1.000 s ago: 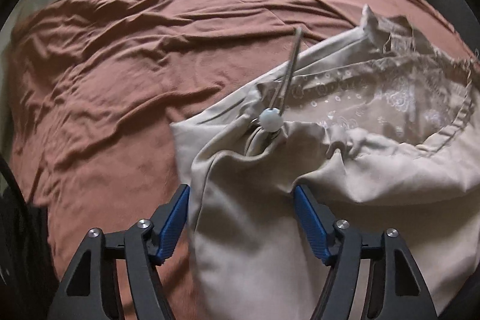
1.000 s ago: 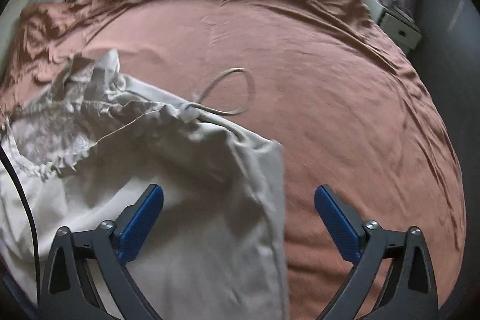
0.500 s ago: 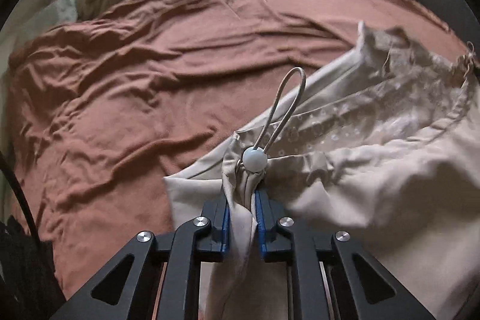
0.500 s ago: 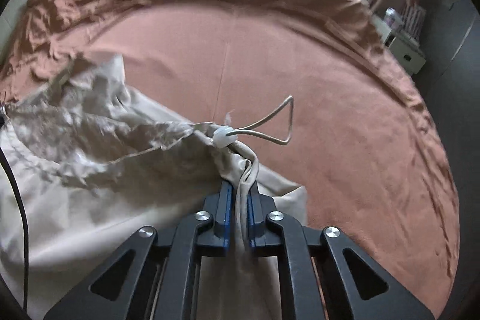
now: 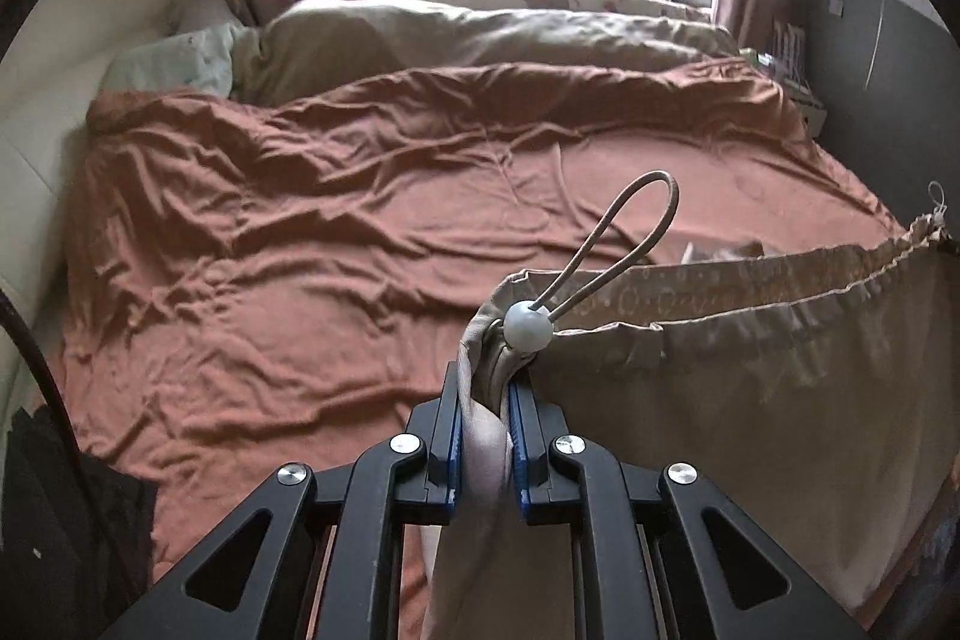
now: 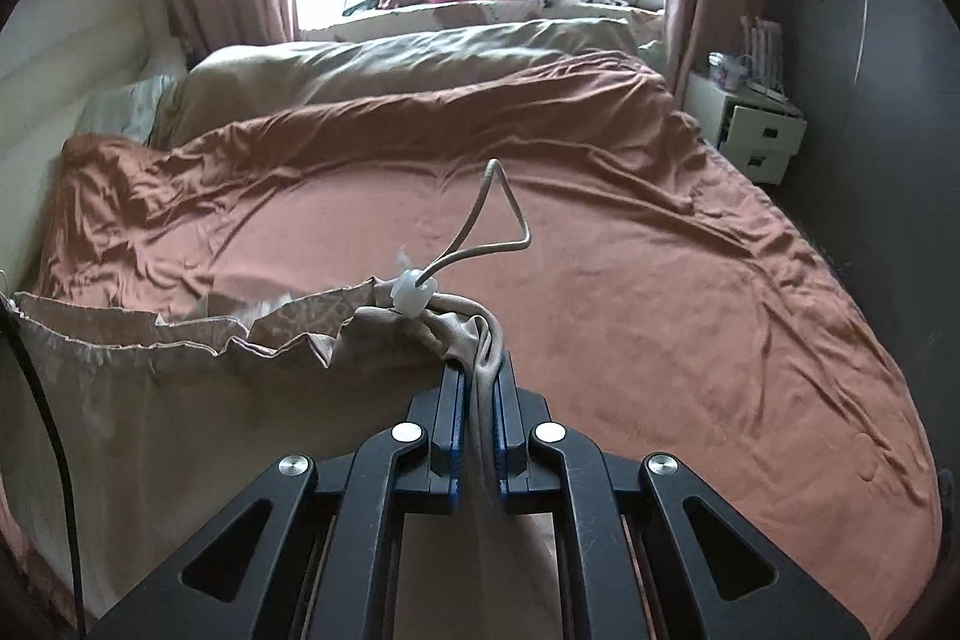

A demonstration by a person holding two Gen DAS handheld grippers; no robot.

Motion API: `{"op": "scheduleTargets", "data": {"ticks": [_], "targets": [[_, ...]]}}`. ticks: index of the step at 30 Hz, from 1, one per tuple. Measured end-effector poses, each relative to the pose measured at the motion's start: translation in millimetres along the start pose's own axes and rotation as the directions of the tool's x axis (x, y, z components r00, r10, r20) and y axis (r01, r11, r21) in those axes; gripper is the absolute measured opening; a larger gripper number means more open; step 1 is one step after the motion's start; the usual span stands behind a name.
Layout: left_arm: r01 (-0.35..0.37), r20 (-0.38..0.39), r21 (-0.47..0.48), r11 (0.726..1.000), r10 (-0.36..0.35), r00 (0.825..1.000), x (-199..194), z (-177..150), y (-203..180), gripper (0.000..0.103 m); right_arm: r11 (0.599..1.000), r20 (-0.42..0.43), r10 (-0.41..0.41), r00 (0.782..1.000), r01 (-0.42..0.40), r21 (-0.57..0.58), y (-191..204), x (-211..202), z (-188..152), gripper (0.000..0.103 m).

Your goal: Fold large clothes

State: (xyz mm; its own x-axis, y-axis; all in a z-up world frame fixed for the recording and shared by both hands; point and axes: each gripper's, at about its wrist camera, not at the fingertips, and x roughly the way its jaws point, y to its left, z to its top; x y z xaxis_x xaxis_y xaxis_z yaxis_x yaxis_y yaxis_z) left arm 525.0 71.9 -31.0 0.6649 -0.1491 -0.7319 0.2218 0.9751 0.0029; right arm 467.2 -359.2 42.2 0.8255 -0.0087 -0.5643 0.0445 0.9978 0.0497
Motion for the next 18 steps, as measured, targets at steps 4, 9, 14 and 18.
{"op": "scheduleTargets", "data": {"ticks": [4, 9, 14, 18], "targets": [[-0.029, -0.004, -0.004, 1.000, 0.029, 1.000, 9, 11, 0, 0.014, 1.000, -0.001, -0.008, 1.000, 0.008, 0.005, -1, 10, 2, 0.004], [-0.041, -0.074, -0.027, 0.999, 0.038, 0.996, 46, 6, 8, 0.014, 1.000, -0.050, -0.012, 0.999, 0.012, 0.000, 9, 45, 9, 0.004], [-0.058, -0.172, -0.020, 0.998, 0.054, 0.984, 99, -17, 13, 0.014, 1.000, -0.133, -0.028, 0.991, 0.028, -0.005, 14, 98, 1, 0.004], [-0.055, -0.231, -0.039, 0.998, 0.044, 0.972, 130, -35, 21, 0.014, 0.999, -0.181, -0.037, 0.983, 0.039, 0.006, 11, 130, -4, 0.004]]}}
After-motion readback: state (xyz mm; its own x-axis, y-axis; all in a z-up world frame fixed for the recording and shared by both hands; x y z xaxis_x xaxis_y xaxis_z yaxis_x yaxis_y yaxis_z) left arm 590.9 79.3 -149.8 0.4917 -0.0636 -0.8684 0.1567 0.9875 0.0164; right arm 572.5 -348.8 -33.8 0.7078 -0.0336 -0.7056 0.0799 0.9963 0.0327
